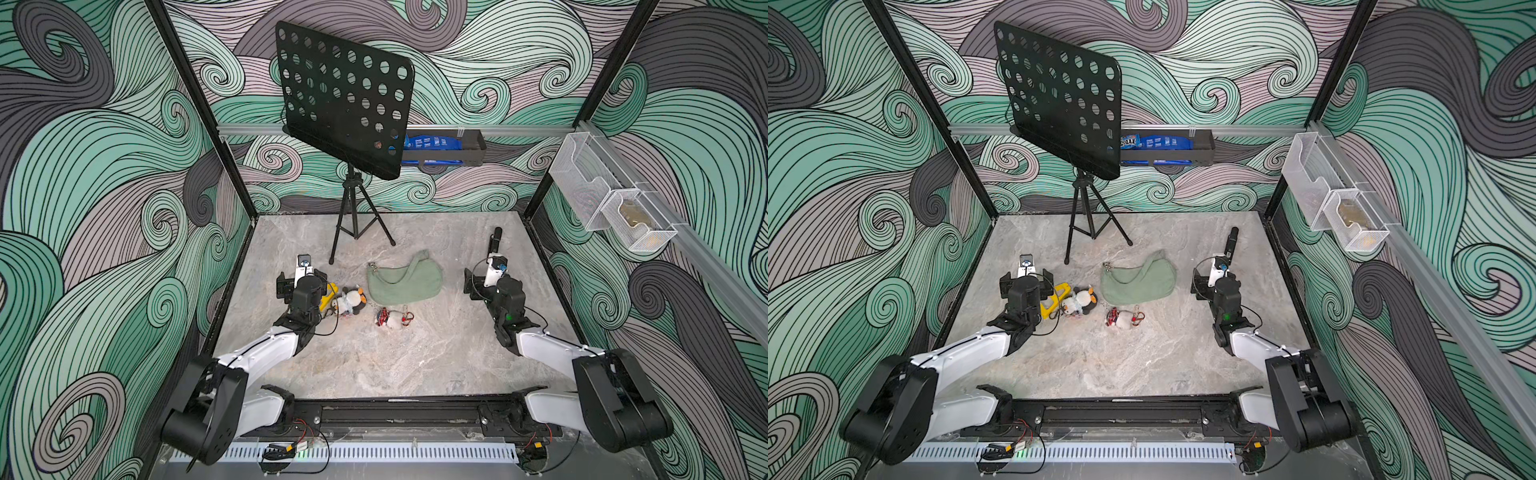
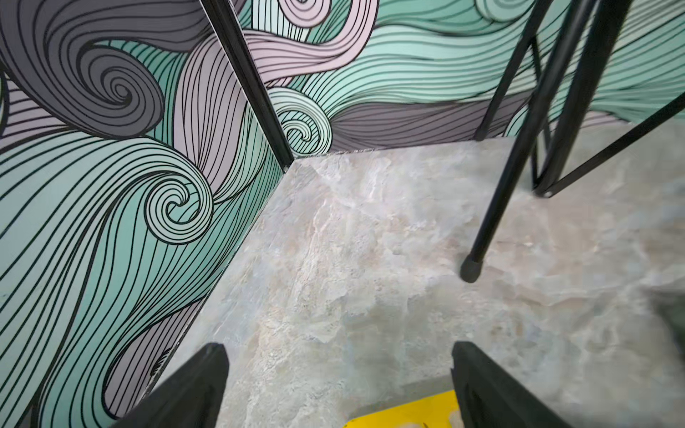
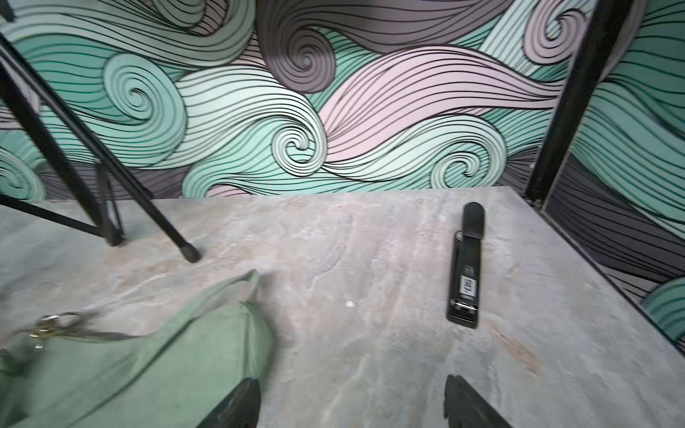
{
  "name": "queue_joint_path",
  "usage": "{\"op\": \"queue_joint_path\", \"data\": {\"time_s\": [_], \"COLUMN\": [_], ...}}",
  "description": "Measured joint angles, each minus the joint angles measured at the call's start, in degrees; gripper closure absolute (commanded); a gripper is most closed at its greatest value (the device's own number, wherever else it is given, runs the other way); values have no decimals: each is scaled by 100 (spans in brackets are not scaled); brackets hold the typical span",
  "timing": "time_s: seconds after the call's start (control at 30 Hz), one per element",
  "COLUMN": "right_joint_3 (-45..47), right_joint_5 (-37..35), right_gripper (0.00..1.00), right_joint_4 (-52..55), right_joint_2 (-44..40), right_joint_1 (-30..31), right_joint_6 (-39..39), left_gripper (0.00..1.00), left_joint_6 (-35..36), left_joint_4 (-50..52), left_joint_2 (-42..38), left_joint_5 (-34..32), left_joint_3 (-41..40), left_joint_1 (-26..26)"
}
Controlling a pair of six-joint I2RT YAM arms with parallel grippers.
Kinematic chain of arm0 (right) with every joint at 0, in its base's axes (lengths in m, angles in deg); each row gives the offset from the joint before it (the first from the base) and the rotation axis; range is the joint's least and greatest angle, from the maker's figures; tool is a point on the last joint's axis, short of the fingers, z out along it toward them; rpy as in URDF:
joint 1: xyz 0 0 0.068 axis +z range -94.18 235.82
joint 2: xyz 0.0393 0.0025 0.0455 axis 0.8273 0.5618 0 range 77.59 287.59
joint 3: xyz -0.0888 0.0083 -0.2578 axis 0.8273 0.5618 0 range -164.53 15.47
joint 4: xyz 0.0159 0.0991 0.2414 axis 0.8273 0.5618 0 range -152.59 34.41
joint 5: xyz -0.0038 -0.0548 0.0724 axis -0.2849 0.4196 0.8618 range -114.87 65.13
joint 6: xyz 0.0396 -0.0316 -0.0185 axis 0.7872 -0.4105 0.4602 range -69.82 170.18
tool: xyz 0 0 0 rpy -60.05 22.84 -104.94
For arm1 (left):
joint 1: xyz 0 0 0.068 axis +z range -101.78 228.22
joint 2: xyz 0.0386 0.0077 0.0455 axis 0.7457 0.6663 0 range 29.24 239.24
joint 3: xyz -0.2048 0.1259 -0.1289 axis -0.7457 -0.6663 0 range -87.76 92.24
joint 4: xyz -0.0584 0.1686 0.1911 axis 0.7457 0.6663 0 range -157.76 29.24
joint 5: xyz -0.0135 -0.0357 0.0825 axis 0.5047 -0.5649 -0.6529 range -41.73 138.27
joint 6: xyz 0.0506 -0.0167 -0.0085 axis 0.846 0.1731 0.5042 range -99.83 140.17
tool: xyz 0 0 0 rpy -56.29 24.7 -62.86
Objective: Remove the decoration from the bag
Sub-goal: Reset both arms
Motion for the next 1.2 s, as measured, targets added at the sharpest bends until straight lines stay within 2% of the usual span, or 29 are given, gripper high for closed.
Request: {"op": "queue_joint_path", "data": {"time_s": [0.2, 0.27, 0.33, 0.43, 0.77, 1.2], "right_joint_3": [267, 483, 675, 890, 855, 855], "right_joint_5": [-280, -245, -199, -83, 72, 85], "right_gripper": [15, 11, 2, 1, 1, 1], "right_joint_4": [-1429, -1963, -2549, -3095, -3639, -3689], "right_joint_2": [785, 968, 1246, 1515, 1543, 1543], "right_joint_1": [-247, -323, -444, -518, -501, -490], "right_joint_6": [-240, -271, -273, -295, -396, -424], "left_gripper": [1, 1, 1, 1, 1, 1], "left_joint_6": [479, 527, 527, 498, 166, 74], "left_joint_4": [-1370, -1755, -2083, -2256, -2175, -2157], "left_joint_2": [903, 1200, 1443, 1545, 1740, 1788], "left_joint_5": [264, 424, 675, 979, 1838, 2070], "left_joint_3": [-452, -516, -549, -546, -284, -284], "left_joint_1": [240, 339, 490, 664, 1154, 1189]}}
